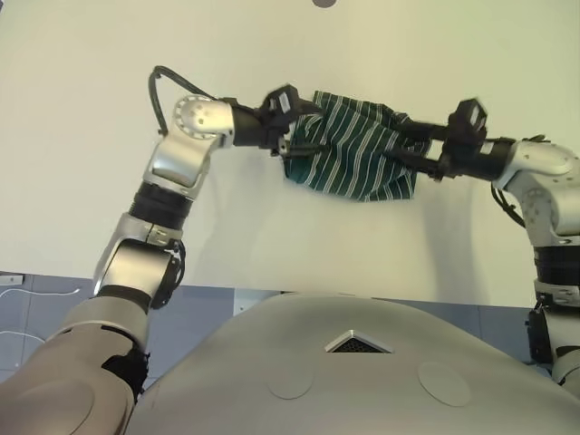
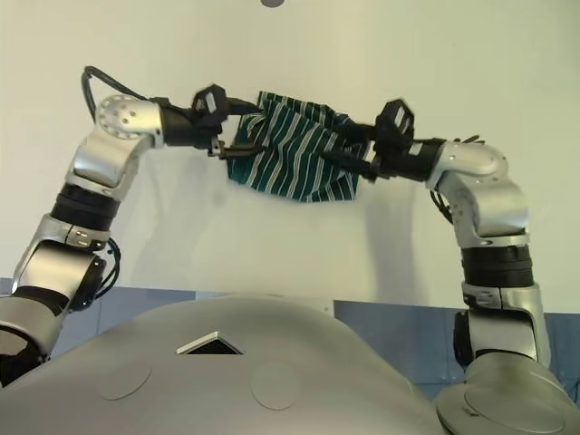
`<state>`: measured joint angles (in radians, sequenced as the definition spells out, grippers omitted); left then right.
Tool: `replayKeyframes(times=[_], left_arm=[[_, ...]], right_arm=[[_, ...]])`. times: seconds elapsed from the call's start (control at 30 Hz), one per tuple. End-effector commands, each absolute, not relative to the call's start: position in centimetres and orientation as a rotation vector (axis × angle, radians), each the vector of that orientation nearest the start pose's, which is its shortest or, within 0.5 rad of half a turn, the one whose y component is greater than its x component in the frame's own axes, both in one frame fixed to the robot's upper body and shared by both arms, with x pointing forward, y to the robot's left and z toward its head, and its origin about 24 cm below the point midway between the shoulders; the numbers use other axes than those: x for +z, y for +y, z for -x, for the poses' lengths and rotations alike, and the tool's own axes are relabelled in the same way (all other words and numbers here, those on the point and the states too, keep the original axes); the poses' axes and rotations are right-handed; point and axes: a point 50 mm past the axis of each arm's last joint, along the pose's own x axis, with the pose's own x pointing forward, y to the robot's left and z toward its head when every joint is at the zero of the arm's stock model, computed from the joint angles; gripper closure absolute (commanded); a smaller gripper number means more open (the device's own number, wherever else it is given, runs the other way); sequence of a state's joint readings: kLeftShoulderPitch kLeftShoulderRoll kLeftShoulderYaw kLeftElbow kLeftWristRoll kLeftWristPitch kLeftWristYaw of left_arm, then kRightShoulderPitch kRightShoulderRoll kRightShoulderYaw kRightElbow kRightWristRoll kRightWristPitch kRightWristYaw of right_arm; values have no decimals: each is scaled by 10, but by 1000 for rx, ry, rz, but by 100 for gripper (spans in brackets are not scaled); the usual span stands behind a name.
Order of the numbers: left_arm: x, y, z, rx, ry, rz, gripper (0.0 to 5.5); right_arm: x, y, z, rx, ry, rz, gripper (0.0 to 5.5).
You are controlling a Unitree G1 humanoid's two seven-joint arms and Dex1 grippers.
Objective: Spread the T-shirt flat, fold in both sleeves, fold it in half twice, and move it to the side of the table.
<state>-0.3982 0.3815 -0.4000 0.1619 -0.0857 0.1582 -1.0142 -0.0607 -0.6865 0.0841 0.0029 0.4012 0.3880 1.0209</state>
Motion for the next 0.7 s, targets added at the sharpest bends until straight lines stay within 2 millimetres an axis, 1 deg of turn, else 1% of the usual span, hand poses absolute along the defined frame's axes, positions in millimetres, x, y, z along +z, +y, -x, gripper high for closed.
replayKeyframes(times=[0.03,0.07,0.13,0.17,0.2,0.27,0.3,0.33,0.37,0.4,0.43,0.5,0.53,0.57,0.63,0.67,0.7], left_arm=[[47,88,-253,-1441,245,-568,126],[39,93,-245,-1463,271,-646,113],[30,104,-236,-1481,310,-753,87],[29,110,-235,-1474,319,-788,68],[30,115,-234,-1460,320,-807,53],[35,121,-237,-1416,301,-825,25],[41,124,-241,-1380,279,-818,12],[49,125,-245,-1345,237,-795,12],[59,124,-248,-1312,196,-754,12],[72,124,-251,-1273,141,-673,12],[84,124,-255,-1238,99,-591,12],[108,138,-268,-1095,26,-395,12],[114,147,-273,-1024,9,-322,12],[118,157,-278,-937,-7,-251,12],[119,173,-283,-809,-18,-160,12],[117,179,-285,-756,-13,-139,12],[115,182,-285,-727,-8,-132,12]], right_arm=[[52,-218,-253,976,463,131,315],[55,-217,-262,948,435,139,330],[57,-219,-276,876,402,170,361],[56,-225,-282,801,391,208,373],[56,-229,-288,745,374,233,373],[68,-231,-294,701,280,204,373],[81,-224,-295,731,204,163,373],[92,-214,-294,787,141,140,373],[98,-204,-292,848,103,135,373],[97,-191,-286,933,96,143,373],[92,-179,-280,1010,110,147,373],[66,-156,-262,1180,211,155,373],[53,-150,-257,1226,264,155,373],[38,-149,-254,1253,330,135,373],[13,-155,-258,1207,427,100,373],[0,-163,-261,1149,475,83,373],[-15,-182,-266,1014,526,57,373]])
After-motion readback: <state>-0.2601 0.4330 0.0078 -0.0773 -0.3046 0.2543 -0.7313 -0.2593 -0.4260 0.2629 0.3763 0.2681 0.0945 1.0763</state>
